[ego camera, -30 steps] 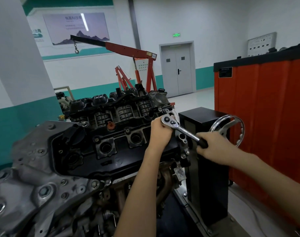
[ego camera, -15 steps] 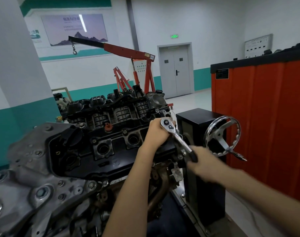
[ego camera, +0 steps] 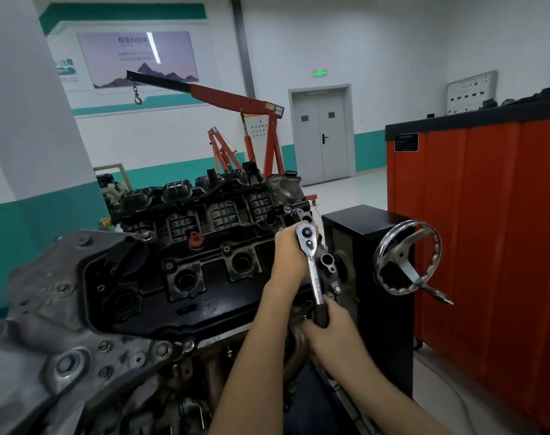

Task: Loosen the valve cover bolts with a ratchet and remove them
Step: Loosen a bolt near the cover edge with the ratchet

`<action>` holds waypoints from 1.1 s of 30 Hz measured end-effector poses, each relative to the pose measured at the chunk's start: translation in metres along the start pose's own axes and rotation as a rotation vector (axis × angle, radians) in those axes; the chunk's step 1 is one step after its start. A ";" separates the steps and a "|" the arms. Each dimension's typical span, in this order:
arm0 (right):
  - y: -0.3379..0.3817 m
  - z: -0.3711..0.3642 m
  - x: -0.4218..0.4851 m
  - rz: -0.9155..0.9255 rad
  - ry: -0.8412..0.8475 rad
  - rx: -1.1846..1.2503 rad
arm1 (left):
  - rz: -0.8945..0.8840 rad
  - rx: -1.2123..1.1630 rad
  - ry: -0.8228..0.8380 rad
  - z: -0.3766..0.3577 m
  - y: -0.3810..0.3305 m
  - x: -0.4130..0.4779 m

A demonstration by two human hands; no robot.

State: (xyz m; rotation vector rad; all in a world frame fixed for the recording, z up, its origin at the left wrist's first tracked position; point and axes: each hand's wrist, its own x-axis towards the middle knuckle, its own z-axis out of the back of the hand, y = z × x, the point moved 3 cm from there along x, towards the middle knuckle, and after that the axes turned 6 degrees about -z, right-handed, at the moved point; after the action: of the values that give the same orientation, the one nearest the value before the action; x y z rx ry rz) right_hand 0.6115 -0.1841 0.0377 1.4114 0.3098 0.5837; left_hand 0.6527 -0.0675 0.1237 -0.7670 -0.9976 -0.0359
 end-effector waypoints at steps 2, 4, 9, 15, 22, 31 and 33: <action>0.003 -0.012 0.000 0.010 -0.005 0.009 | 0.000 0.040 0.032 0.003 -0.001 0.003; 0.008 0.001 0.004 0.032 0.032 -0.073 | 0.014 0.015 0.068 0.006 0.001 0.004; 0.036 0.097 0.039 0.136 0.193 -0.670 | 0.095 -0.009 0.118 0.006 0.006 0.004; 0.060 0.110 0.058 0.286 0.015 -0.985 | 0.124 -0.117 0.061 0.009 0.006 0.000; 0.006 -0.005 -0.005 0.032 -0.083 -0.095 | 0.065 -0.138 -0.004 0.004 0.004 -0.004; 0.028 0.076 0.028 0.101 0.139 -0.609 | 0.116 -0.092 0.098 0.007 0.006 0.000; 0.054 0.113 0.052 0.193 0.139 -0.941 | 0.112 -0.075 0.121 0.006 0.004 0.000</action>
State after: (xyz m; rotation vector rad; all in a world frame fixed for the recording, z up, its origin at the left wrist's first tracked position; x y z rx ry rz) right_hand 0.7034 -0.2466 0.1142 0.4919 -0.0145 0.8419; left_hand 0.6496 -0.0616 0.1230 -0.8778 -0.8409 -0.0228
